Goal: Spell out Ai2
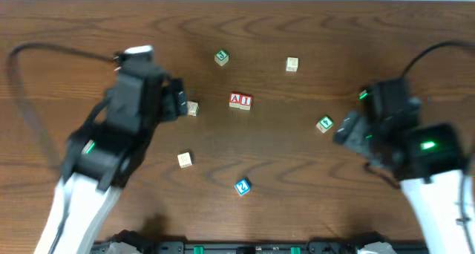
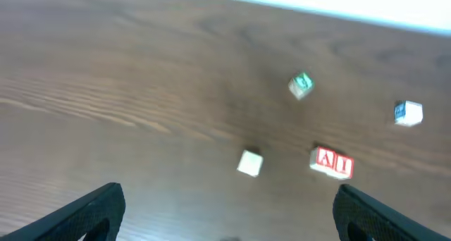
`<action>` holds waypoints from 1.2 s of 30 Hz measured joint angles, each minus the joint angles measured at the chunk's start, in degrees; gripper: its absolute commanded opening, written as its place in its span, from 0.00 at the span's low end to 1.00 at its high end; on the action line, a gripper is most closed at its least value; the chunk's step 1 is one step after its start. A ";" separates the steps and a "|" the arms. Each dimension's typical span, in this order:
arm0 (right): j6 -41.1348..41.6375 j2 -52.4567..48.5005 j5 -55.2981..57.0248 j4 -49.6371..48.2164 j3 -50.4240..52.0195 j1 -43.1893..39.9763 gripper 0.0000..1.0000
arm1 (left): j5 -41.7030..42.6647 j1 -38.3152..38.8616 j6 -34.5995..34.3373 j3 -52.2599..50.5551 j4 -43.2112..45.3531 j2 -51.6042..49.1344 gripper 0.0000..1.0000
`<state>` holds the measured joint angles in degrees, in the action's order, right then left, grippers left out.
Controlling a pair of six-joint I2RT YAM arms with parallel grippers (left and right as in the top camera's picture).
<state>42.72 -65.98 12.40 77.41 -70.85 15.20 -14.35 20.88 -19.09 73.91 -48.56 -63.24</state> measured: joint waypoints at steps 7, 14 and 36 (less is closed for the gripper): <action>9.11 2.54 -14.58 -13.09 19.30 11.19 0.99 | -2.84 0.00 0.11 0.07 -1.55 12.98 0.95; 27.85 -3.37 -21.03 -25.75 21.22 29.68 0.98 | -3.74 0.00 0.09 0.07 -4.52 16.20 0.95; 49.79 -23.69 -26.75 -42.07 21.33 36.41 0.91 | -10.08 0.00 0.09 0.07 -7.10 15.30 0.95</action>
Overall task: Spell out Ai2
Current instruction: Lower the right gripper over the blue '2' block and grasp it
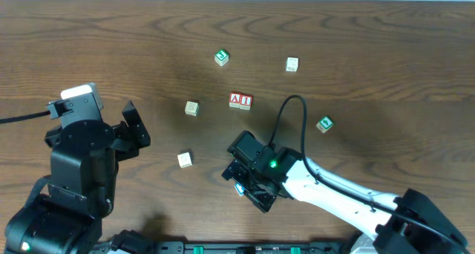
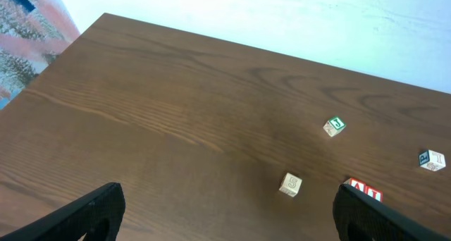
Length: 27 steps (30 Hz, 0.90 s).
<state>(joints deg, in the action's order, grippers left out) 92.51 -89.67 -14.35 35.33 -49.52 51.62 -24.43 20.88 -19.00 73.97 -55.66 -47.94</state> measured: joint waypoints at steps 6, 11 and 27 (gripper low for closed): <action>1.42 0.00 1.46 0.15 0.00 0.02 0.83 | 0.00 0.00 0.00 0.00 0.00 0.00 0.95; 2.08 -1.18 2.51 -0.26 0.00 0.02 0.77 | 0.00 0.00 0.00 0.00 -0.02 0.00 0.95; 2.93 -5.35 2.12 -1.95 0.00 0.02 0.25 | 0.00 0.00 0.00 0.00 -0.04 0.00 0.95</action>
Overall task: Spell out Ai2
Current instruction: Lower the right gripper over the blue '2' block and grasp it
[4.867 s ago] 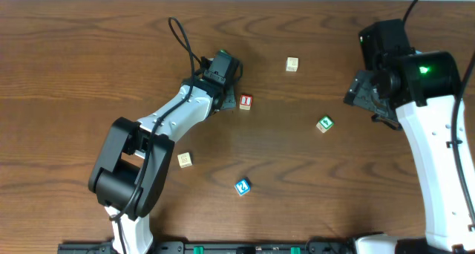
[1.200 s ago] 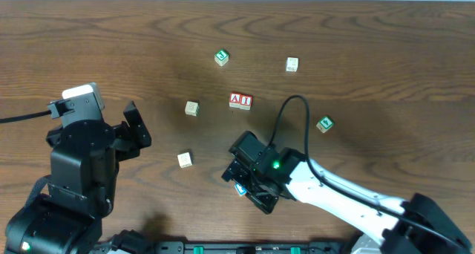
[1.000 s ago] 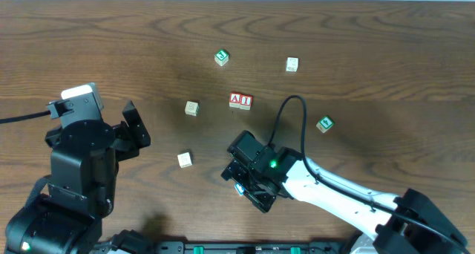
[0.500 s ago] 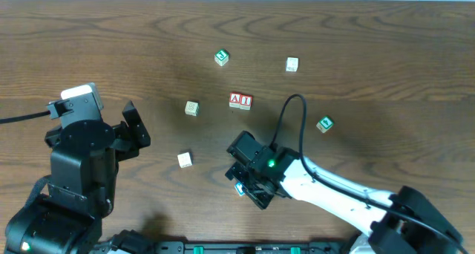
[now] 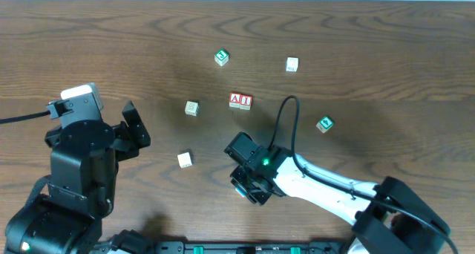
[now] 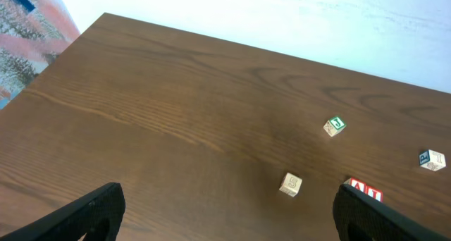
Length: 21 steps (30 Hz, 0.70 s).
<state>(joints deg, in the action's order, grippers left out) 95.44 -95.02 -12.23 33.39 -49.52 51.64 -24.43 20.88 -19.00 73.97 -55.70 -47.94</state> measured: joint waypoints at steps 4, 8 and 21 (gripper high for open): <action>-0.76 0.02 -0.39 -0.28 -0.13 0.00 0.19 | 0.00 0.00 0.00 0.00 -0.02 0.00 0.95; -5.09 0.00 -0.09 -1.33 -0.13 -0.04 0.18 | 0.00 0.00 0.00 0.00 -0.02 0.00 0.95; -37.27 0.04 1.57 -2.60 -0.42 -8.41 0.08 | 0.00 0.00 0.00 0.00 -0.02 0.00 0.95</action>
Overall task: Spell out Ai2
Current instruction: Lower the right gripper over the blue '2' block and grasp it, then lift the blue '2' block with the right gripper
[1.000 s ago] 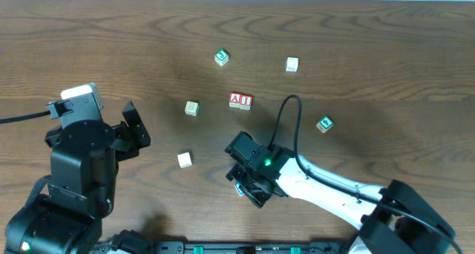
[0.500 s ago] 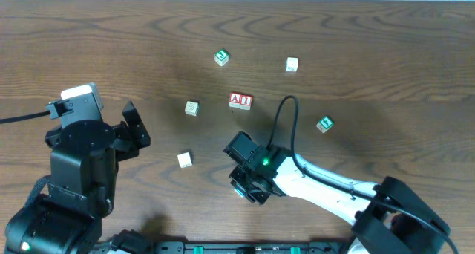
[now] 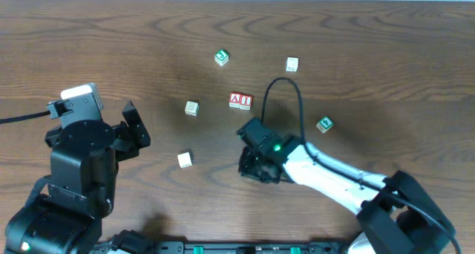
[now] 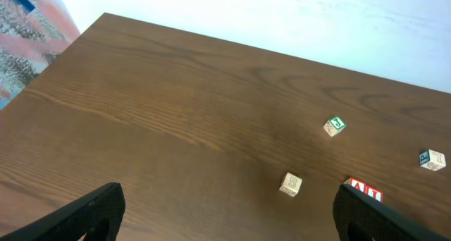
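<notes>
Two red-lettered blocks, A and I point(image 3: 240, 100), lie side by side at the table's middle, and they also show at the lower right of the left wrist view point(image 4: 363, 192). My right gripper point(image 3: 251, 165) hovers just below and right of them, with its jaws hidden under the wrist. No blue 2 block shows anywhere on the table; it is hidden beneath that gripper. My left gripper point(image 4: 229, 211) is open and empty at the left, far from the blocks point(image 3: 137, 128).
Loose blocks lie around: a green one point(image 3: 221, 57) and a white one point(image 3: 292, 64) at the back, a 5 block point(image 3: 192, 108) left of the A, another green one point(image 3: 324, 124) at the right, and a pale one point(image 3: 185, 160) at the front left. The right arm's cable loops over the middle.
My right gripper has moved from the blue 2 block's spot at the front up and right toward the A and I. That spot is now bare. The left arm is unchanged.
At first both arms stood back, with the blue 2 block lying at the front centre. Then my left arm had withdrawn to the left and my right gripper was down over the blue block. It stayed there, and now it is nearer the A and I, the block gone from its place.
</notes>
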`<action>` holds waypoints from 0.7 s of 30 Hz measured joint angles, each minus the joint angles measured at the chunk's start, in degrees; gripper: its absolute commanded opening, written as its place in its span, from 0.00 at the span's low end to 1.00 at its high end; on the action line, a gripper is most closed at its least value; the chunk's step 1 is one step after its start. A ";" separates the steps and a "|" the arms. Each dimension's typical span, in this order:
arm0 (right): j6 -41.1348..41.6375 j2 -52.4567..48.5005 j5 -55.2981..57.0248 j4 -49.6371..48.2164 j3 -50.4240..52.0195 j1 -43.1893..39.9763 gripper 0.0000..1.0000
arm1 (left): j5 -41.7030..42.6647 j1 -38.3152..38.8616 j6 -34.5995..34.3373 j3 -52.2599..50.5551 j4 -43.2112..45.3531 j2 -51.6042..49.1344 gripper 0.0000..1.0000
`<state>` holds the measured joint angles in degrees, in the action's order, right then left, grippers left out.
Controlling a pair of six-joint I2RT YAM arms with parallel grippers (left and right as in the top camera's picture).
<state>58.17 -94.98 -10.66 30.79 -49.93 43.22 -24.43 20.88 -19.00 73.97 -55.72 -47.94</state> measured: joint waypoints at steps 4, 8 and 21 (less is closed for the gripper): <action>-9.94 0.00 1.44 -0.15 -0.24 -4.15 0.12 | 0.00 0.00 0.00 0.00 0.00 0.00 0.95; -19.71 0.13 4.94 0.37 -0.48 -7.28 0.14 | 0.00 0.00 0.00 0.00 0.00 0.00 0.95; -30.82 -1.18 17.57 -0.90 -0.13 -11.87 0.59 | 0.00 0.00 0.00 0.00 0.00 0.00 0.96</action>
<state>27.35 -96.16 6.92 29.89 -50.06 31.35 -24.43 20.88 -19.00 73.97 -55.72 -47.94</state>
